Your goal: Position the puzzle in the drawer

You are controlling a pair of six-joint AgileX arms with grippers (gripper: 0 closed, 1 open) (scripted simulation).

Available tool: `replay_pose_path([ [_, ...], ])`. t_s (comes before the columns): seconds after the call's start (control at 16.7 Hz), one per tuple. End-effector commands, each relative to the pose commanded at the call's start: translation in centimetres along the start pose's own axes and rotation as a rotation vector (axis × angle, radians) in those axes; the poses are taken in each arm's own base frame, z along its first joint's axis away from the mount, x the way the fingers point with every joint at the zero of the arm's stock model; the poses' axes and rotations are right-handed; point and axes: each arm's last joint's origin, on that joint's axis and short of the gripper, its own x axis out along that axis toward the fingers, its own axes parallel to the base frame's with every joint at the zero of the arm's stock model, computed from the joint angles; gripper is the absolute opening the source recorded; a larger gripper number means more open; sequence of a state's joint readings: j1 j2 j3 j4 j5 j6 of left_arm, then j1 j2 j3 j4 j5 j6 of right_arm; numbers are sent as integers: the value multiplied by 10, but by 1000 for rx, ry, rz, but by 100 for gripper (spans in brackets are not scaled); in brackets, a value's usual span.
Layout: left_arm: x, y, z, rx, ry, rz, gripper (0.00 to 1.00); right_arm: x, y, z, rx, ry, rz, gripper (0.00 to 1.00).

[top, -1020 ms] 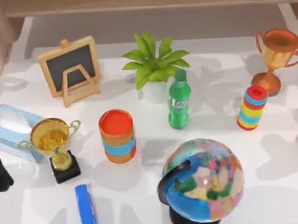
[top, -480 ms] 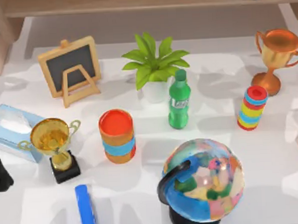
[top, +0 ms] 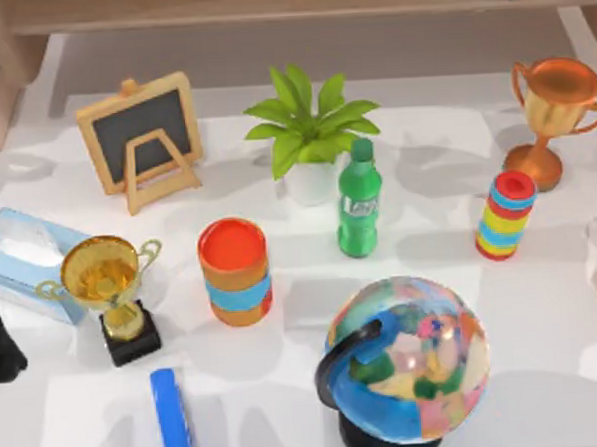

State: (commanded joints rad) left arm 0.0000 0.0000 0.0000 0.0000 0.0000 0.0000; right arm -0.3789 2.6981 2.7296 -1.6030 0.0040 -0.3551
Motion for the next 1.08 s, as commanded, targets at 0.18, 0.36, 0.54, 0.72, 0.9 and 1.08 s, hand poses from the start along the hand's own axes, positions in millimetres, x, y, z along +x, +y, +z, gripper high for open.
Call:
replay_pose_path([
  [0.18,0,0,0,0,0,0,100,0,0,0,0,0,0,30],
  [0.36,0,0,0,0,0,0,100,0,0,0,0,0,0,53],
  [0.54,0,0,0,0,0,0,100,0,0,0,0,0,0,75],
  [0.72,0,0,0,0,0,0,100,0,0,0,0,0,0,98],
  [0.9,0,0,0,0,0,0,100,0,0,0,0,0,0,100],
  [1.08,0,0,0,0,0,0,100,0,0,0,0,0,0,100],
])
